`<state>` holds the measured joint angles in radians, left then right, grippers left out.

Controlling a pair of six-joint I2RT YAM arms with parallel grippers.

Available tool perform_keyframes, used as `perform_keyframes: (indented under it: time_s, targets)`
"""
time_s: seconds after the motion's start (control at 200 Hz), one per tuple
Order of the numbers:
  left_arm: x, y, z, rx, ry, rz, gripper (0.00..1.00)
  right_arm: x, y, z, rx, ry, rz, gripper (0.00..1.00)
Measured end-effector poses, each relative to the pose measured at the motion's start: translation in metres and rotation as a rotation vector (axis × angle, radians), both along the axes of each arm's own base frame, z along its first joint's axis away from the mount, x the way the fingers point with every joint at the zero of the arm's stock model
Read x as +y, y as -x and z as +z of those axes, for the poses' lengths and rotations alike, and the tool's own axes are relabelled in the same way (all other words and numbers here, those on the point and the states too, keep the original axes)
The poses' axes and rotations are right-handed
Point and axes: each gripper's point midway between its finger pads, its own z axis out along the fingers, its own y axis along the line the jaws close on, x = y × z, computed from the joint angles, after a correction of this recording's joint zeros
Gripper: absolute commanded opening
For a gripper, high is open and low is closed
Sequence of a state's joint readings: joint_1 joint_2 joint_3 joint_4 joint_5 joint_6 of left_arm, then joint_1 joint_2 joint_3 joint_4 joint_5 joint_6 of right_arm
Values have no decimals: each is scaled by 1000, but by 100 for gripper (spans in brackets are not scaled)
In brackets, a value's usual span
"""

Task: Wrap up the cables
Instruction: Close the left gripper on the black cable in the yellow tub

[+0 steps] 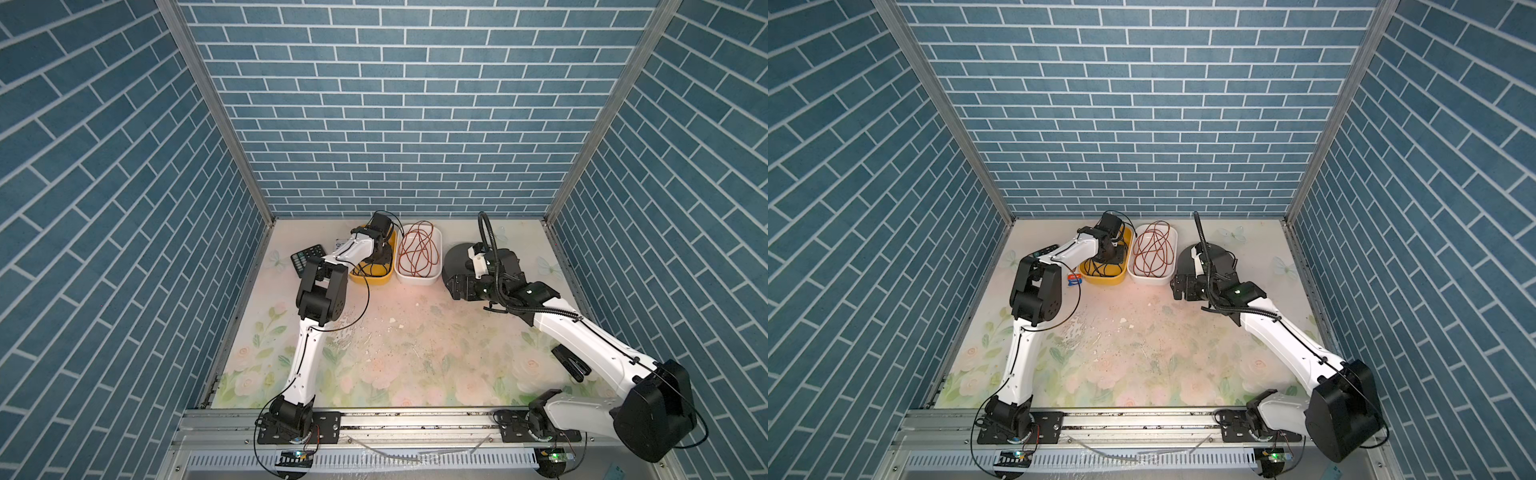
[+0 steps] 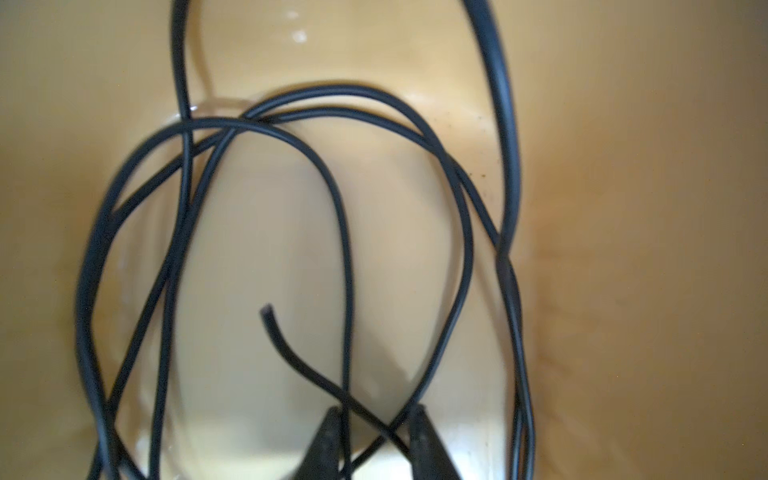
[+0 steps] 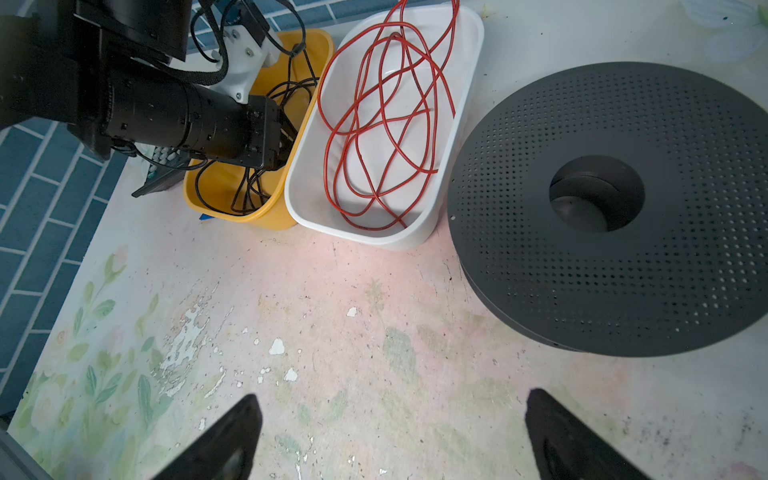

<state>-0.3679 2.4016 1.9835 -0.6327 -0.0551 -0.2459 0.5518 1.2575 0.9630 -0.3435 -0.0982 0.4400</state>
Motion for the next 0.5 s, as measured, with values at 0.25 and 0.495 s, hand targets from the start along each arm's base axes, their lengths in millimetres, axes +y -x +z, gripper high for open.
perform_keyframes:
  time_s: [0.25,0.495]
  targets:
    - [2,-1,1,-4,-4,-5,0,-3,6,-2,-7,-4,1,99]
    - [5,1,15,-13,-1,-4,0,-3,7,1,-19,-14,3,99]
